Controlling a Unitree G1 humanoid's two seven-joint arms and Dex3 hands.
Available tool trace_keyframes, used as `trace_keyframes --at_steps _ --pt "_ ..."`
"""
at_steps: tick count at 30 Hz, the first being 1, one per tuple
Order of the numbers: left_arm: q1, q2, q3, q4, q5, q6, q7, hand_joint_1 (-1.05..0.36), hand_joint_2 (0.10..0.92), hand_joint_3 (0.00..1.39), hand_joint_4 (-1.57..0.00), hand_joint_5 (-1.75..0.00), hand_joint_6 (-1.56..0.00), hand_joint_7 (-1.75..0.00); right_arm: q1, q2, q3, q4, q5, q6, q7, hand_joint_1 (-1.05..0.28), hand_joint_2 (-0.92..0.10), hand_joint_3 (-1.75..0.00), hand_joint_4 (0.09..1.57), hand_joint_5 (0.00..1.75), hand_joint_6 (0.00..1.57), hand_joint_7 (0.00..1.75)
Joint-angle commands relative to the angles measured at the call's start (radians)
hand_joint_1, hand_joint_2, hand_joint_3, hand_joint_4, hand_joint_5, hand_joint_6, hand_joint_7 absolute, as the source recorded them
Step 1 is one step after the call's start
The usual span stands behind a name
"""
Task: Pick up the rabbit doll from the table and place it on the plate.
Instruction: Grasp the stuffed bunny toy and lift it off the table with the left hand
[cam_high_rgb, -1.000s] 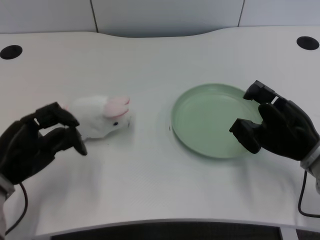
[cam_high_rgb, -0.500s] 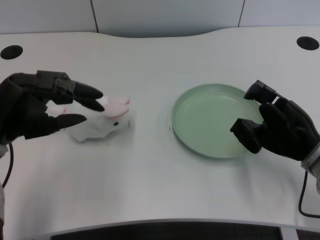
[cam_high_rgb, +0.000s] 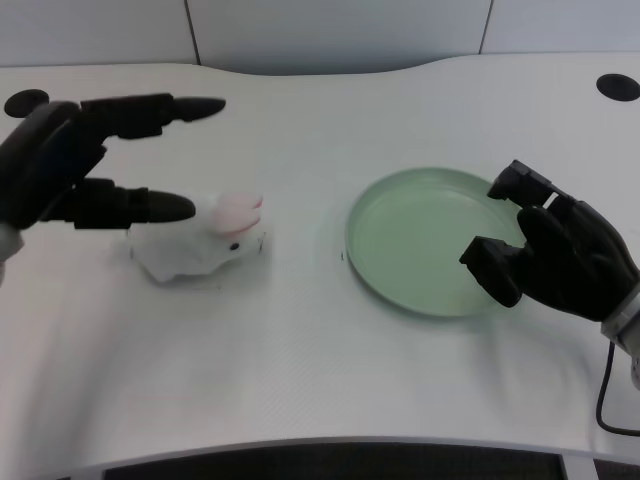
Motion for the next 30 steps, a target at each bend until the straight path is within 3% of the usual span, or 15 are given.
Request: trace_keyframes --at_steps 1,3,8,16,23,28,30 --pt "-0.080 0.024 -0.088 0.163 0.095 0.025 0.155 -0.80 0.921 0.05 -0.34 0.00 -0.36 0.00 0.015 -0.010 -0.005 -0.005 0.001 -0.002 -0.004 -0.54 -0.92 -0.07 1.03 1.75 0.78 1.75" --pt "-0.116 0.015 -0.131 0.245 0.101 0.042 0.183 -0.86 0.921 0.08 -0.28 0.00 -0.29 0.00 0.015 -0.009 -0.004 -0.005 -0.001 -0.010 -0.003 -0.54 -0.92 -0.07 1.04 1.75 0.78 1.75" --pt "-0.184 -0.005 -0.245 0.364 0.154 0.125 0.275 -0.96 0.921 0.14 -0.18 0.00 -0.18 0.00 0.013 -0.008 -0.005 -0.005 0.001 -0.009 -0.001 -0.54 -0.92 -0.07 1.04 1.75 0.78 1.75" --pt "-0.224 -0.064 -0.350 0.461 0.180 0.295 0.322 -0.98 0.921 0.13 -0.23 -0.03 -0.19 -0.01 0.018 -0.008 -0.004 -0.008 0.000 -0.014 -0.003 -0.55 -0.92 -0.07 1.04 1.75 0.79 1.75" --pt "-0.235 -0.088 -0.422 0.489 0.205 0.402 0.355 -0.97 0.921 0.11 -0.29 -0.04 -0.21 -0.01 0.016 -0.011 -0.005 -0.007 0.002 -0.002 -0.001 -0.54 -0.92 -0.07 1.03 1.75 0.78 1.75" --pt "-0.230 -0.112 -0.451 0.508 0.209 0.480 0.330 -0.92 0.921 0.06 -0.35 -0.04 -0.23 -0.01 0.019 -0.012 -0.008 -0.007 0.005 0.002 0.013 -0.53 -0.92 -0.07 1.03 1.75 0.77 1.75" --pt "-0.225 -0.124 -0.467 0.515 0.217 0.511 0.327 -0.87 0.908 0.04 -0.38 -0.05 -0.25 -0.02 0.021 -0.012 -0.003 -0.012 0.001 -0.002 0.007 -0.54 -0.92 -0.07 1.03 1.75 0.77 1.75"
